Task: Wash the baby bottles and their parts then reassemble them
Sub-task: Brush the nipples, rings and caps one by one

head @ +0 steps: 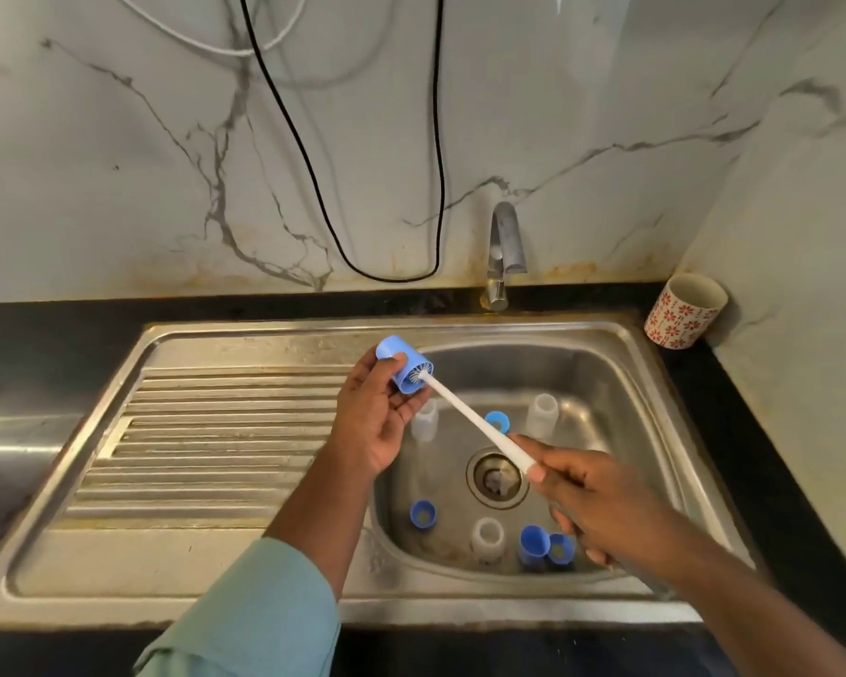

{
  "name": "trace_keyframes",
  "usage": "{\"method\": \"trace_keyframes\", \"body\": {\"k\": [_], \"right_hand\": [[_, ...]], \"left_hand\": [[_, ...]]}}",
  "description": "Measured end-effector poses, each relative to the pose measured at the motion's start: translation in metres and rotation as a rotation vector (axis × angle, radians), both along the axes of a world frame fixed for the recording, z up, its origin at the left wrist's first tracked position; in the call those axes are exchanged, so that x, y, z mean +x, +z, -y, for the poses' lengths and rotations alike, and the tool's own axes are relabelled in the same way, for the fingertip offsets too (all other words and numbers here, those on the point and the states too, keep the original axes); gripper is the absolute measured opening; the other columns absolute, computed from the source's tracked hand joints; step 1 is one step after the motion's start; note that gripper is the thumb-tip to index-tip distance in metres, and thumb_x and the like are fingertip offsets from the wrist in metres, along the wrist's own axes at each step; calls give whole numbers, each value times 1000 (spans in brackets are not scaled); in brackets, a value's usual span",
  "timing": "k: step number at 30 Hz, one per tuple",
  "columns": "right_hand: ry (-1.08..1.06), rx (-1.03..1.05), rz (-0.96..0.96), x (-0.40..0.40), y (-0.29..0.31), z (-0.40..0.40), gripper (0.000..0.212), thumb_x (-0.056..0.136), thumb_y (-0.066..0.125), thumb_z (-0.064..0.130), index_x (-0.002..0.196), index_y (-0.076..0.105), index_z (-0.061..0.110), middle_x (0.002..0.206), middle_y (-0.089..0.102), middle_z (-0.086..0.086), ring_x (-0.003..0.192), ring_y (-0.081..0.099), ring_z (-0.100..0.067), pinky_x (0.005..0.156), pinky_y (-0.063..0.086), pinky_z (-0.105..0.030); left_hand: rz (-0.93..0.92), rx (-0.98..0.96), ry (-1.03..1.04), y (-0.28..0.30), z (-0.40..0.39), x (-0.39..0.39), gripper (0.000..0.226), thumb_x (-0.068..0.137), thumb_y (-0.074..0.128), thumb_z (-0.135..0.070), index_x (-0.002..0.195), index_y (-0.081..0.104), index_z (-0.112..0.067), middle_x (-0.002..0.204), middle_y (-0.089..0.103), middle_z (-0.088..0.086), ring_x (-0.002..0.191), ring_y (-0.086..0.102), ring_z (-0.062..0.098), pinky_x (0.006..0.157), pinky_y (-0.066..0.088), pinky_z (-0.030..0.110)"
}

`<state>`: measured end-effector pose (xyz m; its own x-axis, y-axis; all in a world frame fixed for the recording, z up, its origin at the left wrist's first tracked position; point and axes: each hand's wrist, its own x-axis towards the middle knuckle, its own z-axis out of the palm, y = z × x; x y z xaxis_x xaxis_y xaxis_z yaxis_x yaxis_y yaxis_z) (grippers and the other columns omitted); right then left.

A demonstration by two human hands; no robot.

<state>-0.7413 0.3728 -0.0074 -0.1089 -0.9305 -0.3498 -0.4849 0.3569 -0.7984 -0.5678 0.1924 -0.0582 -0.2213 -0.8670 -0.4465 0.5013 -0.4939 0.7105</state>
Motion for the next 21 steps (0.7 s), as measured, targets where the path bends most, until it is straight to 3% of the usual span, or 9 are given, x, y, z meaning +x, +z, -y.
{"method": "trace_keyframes", "body": {"k": [2,4,8,12,16,18,21], "right_hand": [[19,-38,-82,10,3,2,34,100,52,28,117,53,57,51,50,18,47,38,-4,44,36,-20],[0,-28,-45,19,4,4,34,99,53,26,111,54,57,52,49,12,47,39,-5,43,37,-20],[-60,-47,-228,26,-8,7,39,100,50,33,131,46,55,59,49,8,47,42,-5,49,40,-18],[-40,-124,-221,31,-17,4,40,98,53,29,132,50,51,55,49,10,45,41,-6,47,38,-19],[16,-86,-466,15,-24,8,44,101,44,40,140,34,57,59,50,10,47,45,-7,49,42,-21],[49,-124,-406,7,-20,4,42,99,49,38,137,42,54,56,50,12,45,45,-7,48,42,-22],[-18,-157,-342,-7,-15,6,37,97,54,38,129,47,56,56,52,10,44,43,-3,45,40,-19]], "left_hand": [[-11,-6,-11,1,7,5,35,92,63,-9,126,58,-10,111,68,21,88,72,30,80,60,40],[-48,10,8,1,13,13,39,92,64,-11,131,56,-9,111,66,21,87,71,29,78,61,38],[-4,-21,-62,1,20,14,44,90,67,-8,132,55,-10,115,68,22,93,71,30,75,62,38],[-39,-1,-1,3,22,12,35,91,66,-12,125,59,-12,108,69,19,86,71,26,80,60,38],[40,-34,-17,10,13,-6,33,92,65,-12,125,61,-13,105,71,16,87,72,25,72,60,35],[23,-12,39,14,9,-17,39,92,65,-13,131,58,-10,105,67,16,81,70,23,64,59,32],[1,-16,86,11,7,-22,40,92,65,-12,131,56,-10,113,67,18,88,71,26,68,61,34]]}}
